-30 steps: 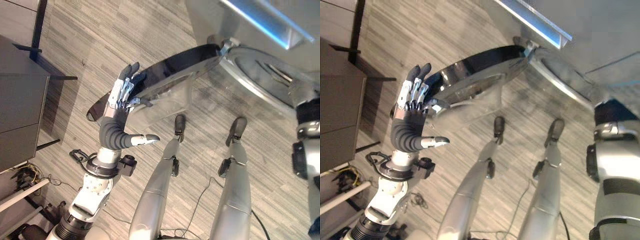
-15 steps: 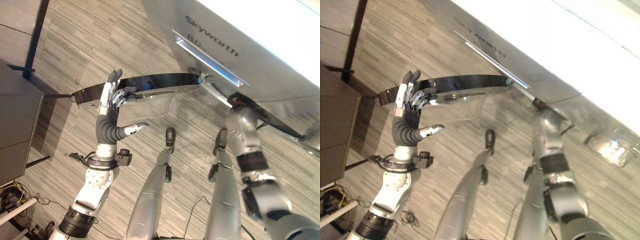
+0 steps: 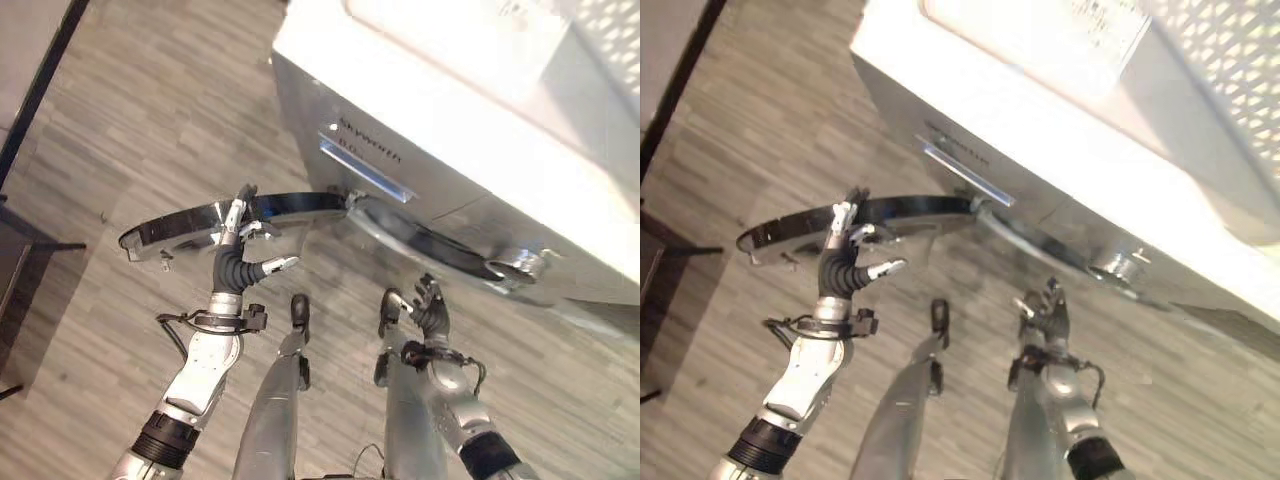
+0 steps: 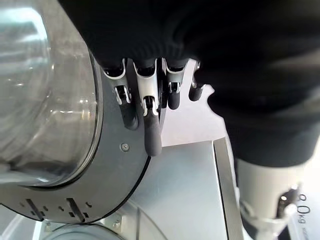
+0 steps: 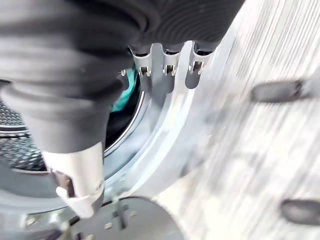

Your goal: Grab the laundry basket,head to the washer,open it,put in the laundry and shut it.

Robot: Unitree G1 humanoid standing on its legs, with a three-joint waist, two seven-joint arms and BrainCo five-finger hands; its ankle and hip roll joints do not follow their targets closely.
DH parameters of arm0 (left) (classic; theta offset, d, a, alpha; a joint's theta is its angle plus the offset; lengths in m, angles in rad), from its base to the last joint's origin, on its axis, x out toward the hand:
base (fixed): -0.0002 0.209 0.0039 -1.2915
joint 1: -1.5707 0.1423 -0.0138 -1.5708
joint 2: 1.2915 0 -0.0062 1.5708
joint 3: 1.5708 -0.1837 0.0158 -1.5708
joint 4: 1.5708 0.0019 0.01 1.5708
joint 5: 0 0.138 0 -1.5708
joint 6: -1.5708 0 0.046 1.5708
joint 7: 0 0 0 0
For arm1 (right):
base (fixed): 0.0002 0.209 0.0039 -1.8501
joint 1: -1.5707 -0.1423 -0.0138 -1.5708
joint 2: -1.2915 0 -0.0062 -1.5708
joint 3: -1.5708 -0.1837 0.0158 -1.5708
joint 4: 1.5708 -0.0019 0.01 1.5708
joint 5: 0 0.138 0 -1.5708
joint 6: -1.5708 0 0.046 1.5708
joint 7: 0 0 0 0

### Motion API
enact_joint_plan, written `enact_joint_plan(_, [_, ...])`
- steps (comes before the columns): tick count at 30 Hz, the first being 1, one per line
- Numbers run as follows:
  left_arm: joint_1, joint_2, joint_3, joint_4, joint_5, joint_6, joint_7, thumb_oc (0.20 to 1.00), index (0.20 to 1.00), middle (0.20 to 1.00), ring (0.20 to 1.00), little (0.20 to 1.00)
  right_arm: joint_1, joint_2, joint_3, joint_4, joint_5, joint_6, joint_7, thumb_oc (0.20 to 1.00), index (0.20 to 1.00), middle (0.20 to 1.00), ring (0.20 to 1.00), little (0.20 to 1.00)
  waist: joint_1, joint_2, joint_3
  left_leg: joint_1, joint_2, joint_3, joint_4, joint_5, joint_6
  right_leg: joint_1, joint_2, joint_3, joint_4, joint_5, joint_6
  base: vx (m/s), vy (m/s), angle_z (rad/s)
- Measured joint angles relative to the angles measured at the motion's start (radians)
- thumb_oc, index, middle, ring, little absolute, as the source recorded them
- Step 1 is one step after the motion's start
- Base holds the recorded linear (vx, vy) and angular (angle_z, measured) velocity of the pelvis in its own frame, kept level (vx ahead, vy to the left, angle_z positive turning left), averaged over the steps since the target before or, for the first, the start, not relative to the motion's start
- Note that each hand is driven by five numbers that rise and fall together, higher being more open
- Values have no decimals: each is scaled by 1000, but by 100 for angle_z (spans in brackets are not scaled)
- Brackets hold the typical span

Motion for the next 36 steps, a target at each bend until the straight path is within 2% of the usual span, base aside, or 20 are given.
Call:
enact_joint_plan(3, [11, 8, 0, 68, 0, 37, -3, 1000, 1000, 1000, 1000, 1000, 35, -6, -11, 47, -26, 23, 31, 1000, 1000, 1000, 1000, 1000, -16, -22, -15, 81, 2, 10, -3, -19, 2, 94, -1, 4, -39, -3, -4, 74, 45, -11])
enact_joint_plan(4, [22, 9, -1, 84, -1, 47, -4, 1000, 1000, 1000, 1000, 1000, 54, -7, -13, 53, -41, 28, 36, 1000, 1000, 1000, 1000, 1000, -19, -33, -37, 96, 4, 17, -4, -29, -3, 108, -1, 5, -50, -5, -2, 123, 67, -18])
enact_joint_plan(6, [44, 12, -2, 140, -1, 77, -17, 1000, 1000, 1000, 1000, 1000, 83, -12, -37, 120, -106, 44, 57, 1000, 1000, 1000, 1000, 1000, -23, -47, -53, 182, 7, 25, -6, -43, 2, 202, 0, 2, -76, -2, -5, 88, 50, -15])
enact_joint_plan(7, [69, 15, -2, 157, -2, 90, -20, 1000, 1000, 1000, 1000, 1000, 99, -13, -43, 147, -137, 56, 59, 1000, 1000, 1000, 1000, 1000, -27, -49, -82, 203, 7, 27, -11, -51, 0, 225, 1, 2, -91, -3, -4, 104, 54, -8])
enact_joint_plan(8, [101, 21, 0, 165, -8, 96, -28, 1000, 1000, 1000, 1000, 1000, 115, -21, -43, 178, -186, 67, 58, 1000, 1000, 1000, 1000, 1000, -35, -50, -119, 215, 6, 29, -19, -55, 1, 240, 1, 3, -105, -5, -2, 91, 49, -8])
enact_joint_plan(10, [154, 42, 5, 168, -18, 97, -52, 1000, 1000, 1000, 1000, 1000, 123, -37, -39, 245, -313, 96, 50, 1000, 1000, 1000, 1000, 1000, -37, -60, -138, 275, 6, 49, -51, -54, 1, 283, 1, 15, -122, -4, -3, 86, 46, -22])
enact_joint_plan(11, [203, 56, 9, 168, -19, 97, -77, 1000, 1000, 1000, 1000, 1000, 146, -48, -44, 266, -408, 126, 42, 1000, 1000, 1000, 1000, 1000, -39, -59, -172, 303, 4, 62, -76, -54, 1, 294, 1, 27, -133, -4, -2, 141, 121, -36])
enact_joint_plan(12, [220, 68, 9, 172, -25, 102, -102, 1000, 1000, 1000, 1000, 1000, 158, -45, -64, 308, -460, 137, 45, 1000, 1000, 1000, 1000, 1000, -39, -57, -175, 345, 1, 77, -99, -52, -1, 323, 3, 37, -144, 1, 0, 176, 171, -56])
enact_joint_plan(14, [269, 84, 10, 212, -46, 124, -138, 1000, 1000, 1000, 1000, 1000, 176, -25, -97, 374, -485, 159, 47, 1000, 1000, 1000, 1000, 1000, -41, -51, -202, 458, -2, 138, -165, -54, 1, 370, 14, 97, -155, 17, 15, 71, 159, -91])
enact_joint_plan(15, [287, 76, 10, 246, -46, 134, -157, 1000, 1000, 1000, 1000, 1000, 224, -26, -111, 373, -496, 167, 51, 1000, 1000, 1000, 1000, 1000, -47, -36, -241, 501, -5, 174, -201, -54, 5, 380, 15, 119, -163, 29, 24, 18, 135, -106])
enact_joint_plan(18, [290, 26, 29, 342, -46, 134, -169, 1000, 1000, 1000, 1000, 1000, 272, -11, -127, 376, -499, 180, 73, 1000, 1000, 1000, 1000, 1000, -59, -24, -265, 583, -15, 247, -262, -50, 11, 394, 15, 161, -164, 41, 31, 13, 104, -74])
enact_joint_plan(20, [283, -6, 48, 408, -49, 134, -169, 1000, 1000, 1000, 1000, 1000, 286, 11, -126, 393, -498, 190, 89, 1000, 1000, 1000, 1000, 1000, -83, -30, -299, 602, -25, 279, -266, -52, 17, 392, 5, 160, -173, 24, 28, -22, 68, -44])
enact_joint_plan(23, [272, -16, 39, 470, -49, 145, -169, 1000, 1000, 1000, 1000, 1000, 286, 30, -125, 403, -481, 191, 97, 1000, 1000, 1000, 1000, 1000, -101, -29, -328, 627, -25, 327, -271, -66, 31, 393, -5, 153, -173, -16, 58, 5, 38, -50])
enact_joint_plan(27, [273, -26, 23, 475, -48, 157, -169, 1000, 1000, 1000, 1000, 1000, 290, 27, -123, 400, -479, 193, 113, 1000, 1000, 1000, 1000, 1000, -116, -30, -334, 657, -26, 327, -272, -68, 31, 425, -7, 150, -173, -3, 64, 8, 19, -4])
enact_joint_plan(29, [273, -41, 22, 474, -47, 163, -169, 1000, 1000, 1000, 1000, 1000, 291, 13, -107, 377, -479, 198, 114, 1000, 1000, 1000, 1000, 1000, -116, -19, -344, 656, -25, 319, -272, -70, 27, 429, -7, 138, -173, -2, 64, -7, 8, 9])
enact_joint_plan(31, [274, -46, 16, 470, -46, 168, -169, 1000, 1000, 1000, 1000, 1000, 289, 6, -105, 360, -479, 198, 119, 1000, 1000, 1000, 1000, 1000, -115, -13, -353, 656, -29, 312, -272, -68, 28, 430, -12, 134, -172, 24, 58, 4, 3, 13])
enact_joint_plan(36, [265, -53, -6, 460, -40, 176, -169, 1000, 1000, 1000, 1000, 1000, 265, -35, -63, 281, -481, 211, 131, 1000, 1000, 1000, 1000, 1000, -96, -9, -356, 655, -28, 282, -272, -64, 22, 446, -17, 101, -168, 33, 51, 24, -13, 15])
